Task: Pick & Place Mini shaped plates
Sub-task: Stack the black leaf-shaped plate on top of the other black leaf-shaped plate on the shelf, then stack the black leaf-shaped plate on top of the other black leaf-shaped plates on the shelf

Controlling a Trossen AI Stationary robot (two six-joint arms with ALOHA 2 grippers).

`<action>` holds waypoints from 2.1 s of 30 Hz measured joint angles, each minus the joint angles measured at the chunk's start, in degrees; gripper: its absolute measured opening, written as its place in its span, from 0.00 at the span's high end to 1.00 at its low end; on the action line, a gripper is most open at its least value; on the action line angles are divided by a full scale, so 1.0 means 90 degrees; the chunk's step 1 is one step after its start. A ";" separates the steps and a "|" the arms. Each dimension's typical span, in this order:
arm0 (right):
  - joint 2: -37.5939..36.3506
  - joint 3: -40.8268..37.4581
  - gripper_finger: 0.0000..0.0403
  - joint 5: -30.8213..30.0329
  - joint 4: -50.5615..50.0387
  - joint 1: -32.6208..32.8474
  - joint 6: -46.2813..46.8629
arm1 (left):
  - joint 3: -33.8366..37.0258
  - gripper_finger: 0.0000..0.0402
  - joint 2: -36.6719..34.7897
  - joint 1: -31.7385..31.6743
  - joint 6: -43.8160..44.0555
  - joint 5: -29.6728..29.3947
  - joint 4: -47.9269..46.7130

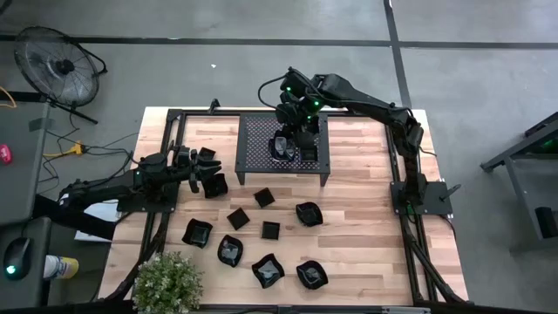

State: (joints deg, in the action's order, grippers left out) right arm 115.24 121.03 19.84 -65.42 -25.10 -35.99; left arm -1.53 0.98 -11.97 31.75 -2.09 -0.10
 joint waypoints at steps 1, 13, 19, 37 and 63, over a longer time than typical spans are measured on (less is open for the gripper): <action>0.0000 0.0000 1.00 0.0000 0.0002 0.0000 -0.0003 | 0.0000 0.69 -0.0001 0.0000 0.0001 0.0000 0.0000; 0.0000 0.0000 1.00 0.0000 0.0008 0.0002 -0.0010 | 0.0001 0.69 0.0001 -0.0002 0.0000 0.0000 0.0000; 0.0000 0.0000 1.00 -0.0008 0.0008 0.0002 -0.0050 | -0.0001 0.69 -0.0001 0.0000 0.0001 0.0000 0.0000; 0.0000 0.0000 0.97 -0.0356 0.0023 0.0002 -0.0721 | 0.0001 0.69 -0.0001 -0.0001 0.0000 0.0000 0.0000; -0.0692 0.0000 0.78 -0.0715 -0.0512 0.0468 0.0493 | -0.0001 0.69 -0.0001 -0.0002 0.0002 0.0000 0.0000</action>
State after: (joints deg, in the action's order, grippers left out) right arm 109.01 121.03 13.40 -70.03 -20.89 -31.55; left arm -1.54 0.97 -11.99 31.77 -2.09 -0.10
